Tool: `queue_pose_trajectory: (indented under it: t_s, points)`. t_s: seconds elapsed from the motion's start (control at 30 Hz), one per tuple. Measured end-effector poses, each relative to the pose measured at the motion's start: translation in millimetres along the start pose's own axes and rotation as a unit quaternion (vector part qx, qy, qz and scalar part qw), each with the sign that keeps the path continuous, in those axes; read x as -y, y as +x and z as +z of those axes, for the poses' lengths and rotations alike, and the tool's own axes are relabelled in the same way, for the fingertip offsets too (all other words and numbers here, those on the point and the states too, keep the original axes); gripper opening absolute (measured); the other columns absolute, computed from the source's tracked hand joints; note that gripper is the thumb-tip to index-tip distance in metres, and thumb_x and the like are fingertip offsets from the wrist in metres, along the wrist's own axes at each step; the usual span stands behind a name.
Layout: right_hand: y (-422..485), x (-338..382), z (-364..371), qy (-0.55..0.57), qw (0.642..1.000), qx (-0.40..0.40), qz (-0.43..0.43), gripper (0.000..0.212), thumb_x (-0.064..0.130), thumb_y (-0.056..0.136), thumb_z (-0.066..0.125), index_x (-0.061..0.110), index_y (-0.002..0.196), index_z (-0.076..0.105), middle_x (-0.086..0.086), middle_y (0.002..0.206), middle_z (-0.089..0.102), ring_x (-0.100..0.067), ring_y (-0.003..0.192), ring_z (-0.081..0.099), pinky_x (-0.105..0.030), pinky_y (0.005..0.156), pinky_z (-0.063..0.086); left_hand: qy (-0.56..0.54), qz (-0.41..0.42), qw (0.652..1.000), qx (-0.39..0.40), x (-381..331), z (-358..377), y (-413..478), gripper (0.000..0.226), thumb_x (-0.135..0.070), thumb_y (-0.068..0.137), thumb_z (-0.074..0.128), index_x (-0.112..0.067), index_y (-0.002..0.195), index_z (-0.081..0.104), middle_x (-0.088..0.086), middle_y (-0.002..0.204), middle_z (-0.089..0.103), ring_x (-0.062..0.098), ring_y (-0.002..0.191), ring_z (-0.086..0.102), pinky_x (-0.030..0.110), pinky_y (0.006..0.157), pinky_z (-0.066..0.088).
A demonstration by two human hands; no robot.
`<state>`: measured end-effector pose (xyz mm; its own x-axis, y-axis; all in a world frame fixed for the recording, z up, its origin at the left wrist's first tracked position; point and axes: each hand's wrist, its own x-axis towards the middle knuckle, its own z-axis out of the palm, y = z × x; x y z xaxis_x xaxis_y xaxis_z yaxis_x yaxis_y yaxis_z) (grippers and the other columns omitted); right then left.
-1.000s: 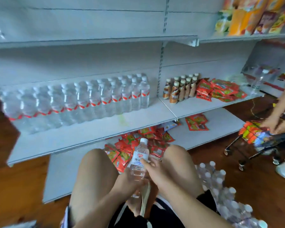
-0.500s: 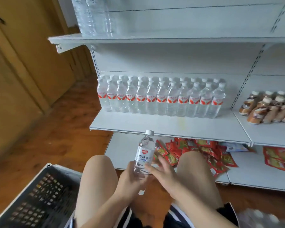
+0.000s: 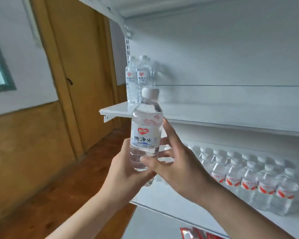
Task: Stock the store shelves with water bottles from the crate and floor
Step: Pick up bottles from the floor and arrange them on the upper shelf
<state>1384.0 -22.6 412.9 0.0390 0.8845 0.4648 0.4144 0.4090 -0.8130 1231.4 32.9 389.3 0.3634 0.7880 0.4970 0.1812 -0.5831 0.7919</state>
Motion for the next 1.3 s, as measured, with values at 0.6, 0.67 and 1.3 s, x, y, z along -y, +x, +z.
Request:
queue_pose_trajectory:
  t_s: [0.6, 0.67, 1.3]
  points:
    - [239.7, -46.4, -76.4, -0.197, 0.973, -0.113, 0.042, 0.05, 0.033, 0.084, 0.08, 0.027, 0.129, 0.058, 0.012, 0.108, 0.068, -0.006, 0.087, 0.063, -0.021, 0.08, 0.05, 0.217, 0.026, 0.976, -0.013, 43.5, -34.3, 255.1, 0.004, -0.023, 0.096, 0.062, -0.025, 0.098, 0.064, -0.009, 0.098, 0.065, 0.011, 0.082, 0.057, 0.019, 0.067, 0.041]
    - [265.9, -62.4, -75.0, -0.207, 0.971, -0.106, 0.059, 0.048, 0.031, 0.087, 0.078, 0.023, 0.129, 0.058, 0.007, 0.117, 0.068, -0.01, 0.095, 0.063, -0.024, 0.083, 0.048, 0.262, 0.0, 0.965, 0.025, 57.7, -28.6, 273.3, 0.009, -0.029, 0.097, 0.059, -0.025, 0.102, 0.065, -0.006, 0.107, 0.065, 0.012, 0.088, 0.057, 0.024, 0.071, 0.041]
    - [378.7, -120.8, -75.2, -0.427, 0.89, -0.052, 0.152, 0.049, 0.05, 0.1, 0.054, 0.019, 0.137, 0.062, -0.012, 0.127, 0.068, -0.033, 0.116, 0.062, -0.033, 0.095, 0.049, 0.39, 0.013, 0.913, 0.115, 80.5, -17.0, 278.4, 0.036, -0.046, 0.104, 0.036, -0.029, 0.13, 0.055, -0.004, 0.136, 0.052, 0.019, 0.126, 0.045, 0.035, 0.106, 0.032]
